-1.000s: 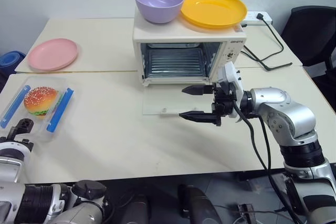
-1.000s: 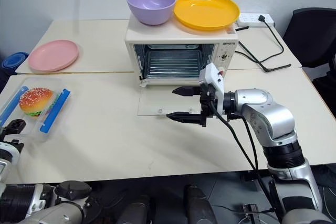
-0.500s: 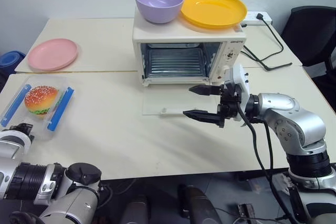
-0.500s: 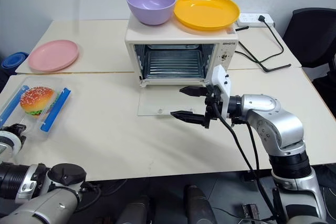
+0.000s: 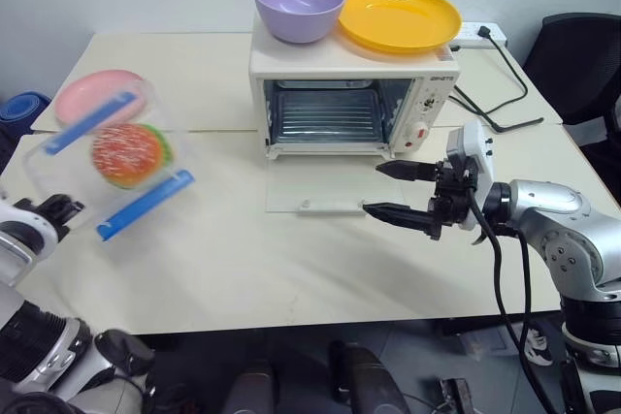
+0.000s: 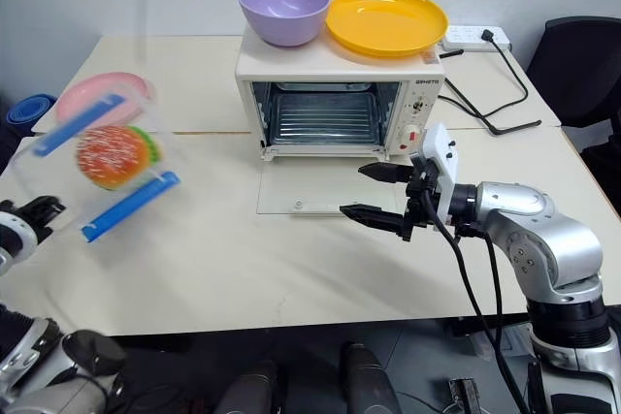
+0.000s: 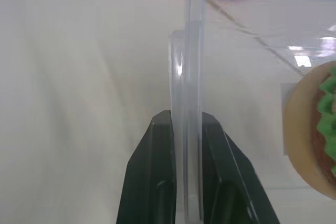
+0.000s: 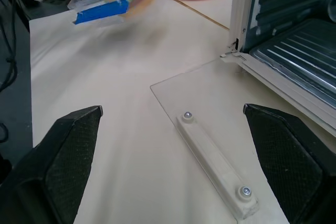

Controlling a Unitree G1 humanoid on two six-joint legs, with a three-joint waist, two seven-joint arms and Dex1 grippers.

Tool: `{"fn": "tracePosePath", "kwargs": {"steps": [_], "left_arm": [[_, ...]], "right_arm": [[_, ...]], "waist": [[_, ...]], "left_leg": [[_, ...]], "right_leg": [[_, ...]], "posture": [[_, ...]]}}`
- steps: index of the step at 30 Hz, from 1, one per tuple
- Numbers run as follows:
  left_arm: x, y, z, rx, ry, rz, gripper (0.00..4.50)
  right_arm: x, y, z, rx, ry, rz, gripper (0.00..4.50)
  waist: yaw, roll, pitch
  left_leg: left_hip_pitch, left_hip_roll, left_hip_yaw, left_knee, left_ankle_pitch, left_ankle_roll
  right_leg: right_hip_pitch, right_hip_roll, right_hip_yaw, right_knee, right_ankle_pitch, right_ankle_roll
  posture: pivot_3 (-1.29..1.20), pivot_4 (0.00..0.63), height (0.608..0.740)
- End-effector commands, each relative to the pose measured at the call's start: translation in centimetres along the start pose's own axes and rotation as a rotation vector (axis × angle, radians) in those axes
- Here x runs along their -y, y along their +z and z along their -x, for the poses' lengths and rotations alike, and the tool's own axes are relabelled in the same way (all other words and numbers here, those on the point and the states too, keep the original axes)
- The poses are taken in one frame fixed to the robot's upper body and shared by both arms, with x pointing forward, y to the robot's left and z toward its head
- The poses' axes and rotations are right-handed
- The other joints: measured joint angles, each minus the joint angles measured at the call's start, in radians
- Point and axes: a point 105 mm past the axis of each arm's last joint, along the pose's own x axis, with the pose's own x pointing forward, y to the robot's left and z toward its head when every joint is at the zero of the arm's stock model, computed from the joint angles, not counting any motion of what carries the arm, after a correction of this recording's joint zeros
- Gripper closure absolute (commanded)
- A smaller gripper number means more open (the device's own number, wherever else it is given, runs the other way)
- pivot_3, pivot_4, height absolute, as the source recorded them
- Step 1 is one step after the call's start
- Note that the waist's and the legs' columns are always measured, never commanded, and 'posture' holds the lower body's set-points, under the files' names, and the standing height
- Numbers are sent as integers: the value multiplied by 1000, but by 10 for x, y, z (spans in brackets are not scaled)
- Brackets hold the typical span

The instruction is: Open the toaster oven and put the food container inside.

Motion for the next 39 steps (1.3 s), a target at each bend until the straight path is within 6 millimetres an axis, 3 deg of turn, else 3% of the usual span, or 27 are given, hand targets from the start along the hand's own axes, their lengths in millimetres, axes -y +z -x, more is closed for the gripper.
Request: {"fn": "tracePosePath", "kwargs": {"steps": [1, 4, 10, 15, 22, 31, 39], "left_arm": [[51, 1, 5, -18, -257, -179, 4325], [100, -23, -5, -134, -438, -301, 4325], [166, -50, -29, -246, -593, -391, 4325], [201, -56, -41, -270, -645, -442, 4325], [219, -56, -58, -277, -624, -445, 4325], [230, -47, -60, -259, -649, -422, 1684], [218, -19, -36, -185, -789, -329, 1684]], "right_arm": [[1, 8, 12, 14, -45, 36, 0], [5, 2, 17, 17, -95, 23, 0], [11, -7, 26, 34, -202, -8, 0], [15, -7, 43, 31, -291, -2, 0], [18, -7, 60, 22, -367, 11, 0], [16, -8, 63, 19, -382, 17, 0], [-4, 4, 56, 33, -241, 25, 0]], "waist": [[0, 0, 0], [3, 0, 0], [9, 0, 0], [1, 0, 0], [7, 1, 0], [17, 1, 0], [16, 1, 0]], "left_leg": [[0, 0, 0, 0, 0, 0], [0, 0, 0, 0, 0, 1], [-1, -1, 0, 0, 1, 1], [0, 0, 1, 0, 0, 1], [0, -2, 1, 1, 2, 3], [0, -2, 2, 1, 2, 3], [0, -1, 2, 1, 1, 2]], "right_leg": [[0, 0, 0, 0, 0, 0], [0, 0, 0, 0, 0, 0], [1, 0, 0, 0, 0, 0], [0, 2, 1, 0, 0, 1], [1, 4, 1, 2, 1, 1], [1, 3, 1, 1, 1, 2], [0, 3, 0, 2, 1, 2]], "posture": [[0, 150, 740], [0, 150, 740], [0, 150, 740], [0, 150, 740], [0, 150, 740], [0, 150, 740], [0, 150, 740]]}}
